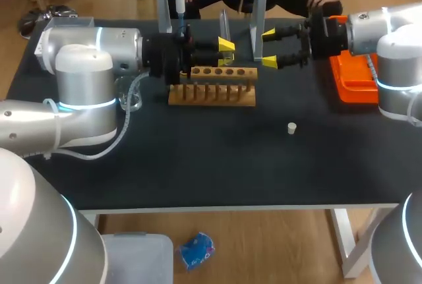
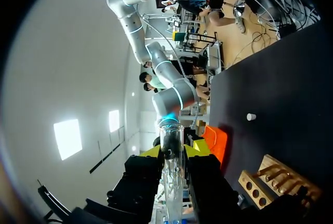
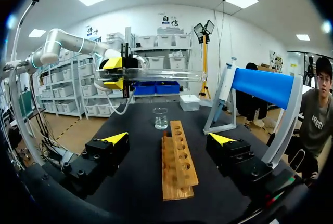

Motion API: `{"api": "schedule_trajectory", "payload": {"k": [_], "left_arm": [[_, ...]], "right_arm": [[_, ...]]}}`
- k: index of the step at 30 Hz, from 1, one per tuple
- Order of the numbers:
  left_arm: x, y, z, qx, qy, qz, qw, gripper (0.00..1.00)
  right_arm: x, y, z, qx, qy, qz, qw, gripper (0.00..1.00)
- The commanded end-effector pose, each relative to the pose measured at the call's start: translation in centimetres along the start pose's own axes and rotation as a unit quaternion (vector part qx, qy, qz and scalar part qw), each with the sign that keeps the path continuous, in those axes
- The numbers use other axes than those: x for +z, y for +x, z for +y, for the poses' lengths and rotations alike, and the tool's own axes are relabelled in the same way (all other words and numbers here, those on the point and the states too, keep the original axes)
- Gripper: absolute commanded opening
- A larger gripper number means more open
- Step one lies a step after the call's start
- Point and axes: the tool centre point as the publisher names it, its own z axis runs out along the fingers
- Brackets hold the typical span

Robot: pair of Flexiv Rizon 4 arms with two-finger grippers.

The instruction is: Invert the test tube, pick up the pipette, mount the tip to pipette, aspirate from beaker and dispense into the tube, eject the tip, return the pipette, and cap with the stopper.

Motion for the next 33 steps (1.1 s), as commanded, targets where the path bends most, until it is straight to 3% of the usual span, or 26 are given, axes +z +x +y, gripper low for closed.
{"api": "schedule_trajectory", "payload": {"k": [1,12,15,18,20,33], "left_arm": [[0.01,-0.07,0.03,0.0,0.0,0.001,1.0,0.0],[0.01,-0.07,0.03,0.0,0.0,0.001,1.0,0.0],[-0.42,-0.38,0.06,-0.036,-0.002,0.005,0.999,0.0],[-0.5,-0.64,0.14,-0.121,-0.004,0.004,0.993,0.0],[-0.54,-0.75,0.24,-0.146,-0.004,0.0,0.989,0.0],[-0.54,-0.75,0.24,-0.146,-0.004,0.0,0.989,0.0]], "right_arm": [[-0.14,-0.64,-0.68,-0.004,-0.002,0.003,1.0,1.0],[-0.31,-0.8,-0.71,-0.012,0.001,-0.003,1.0,1.0],[-0.31,-0.8,-0.71,-0.012,0.001,-0.003,1.0,1.0],[-0.31,-0.8,-0.71,-0.012,0.001,-0.003,1.0,1.0],[-0.31,-0.8,-0.71,-0.012,0.001,-0.003,1.0,1.0],[-0.31,-0.8,-0.71,-0.012,0.001,-0.003,1.0,1.0]]}}
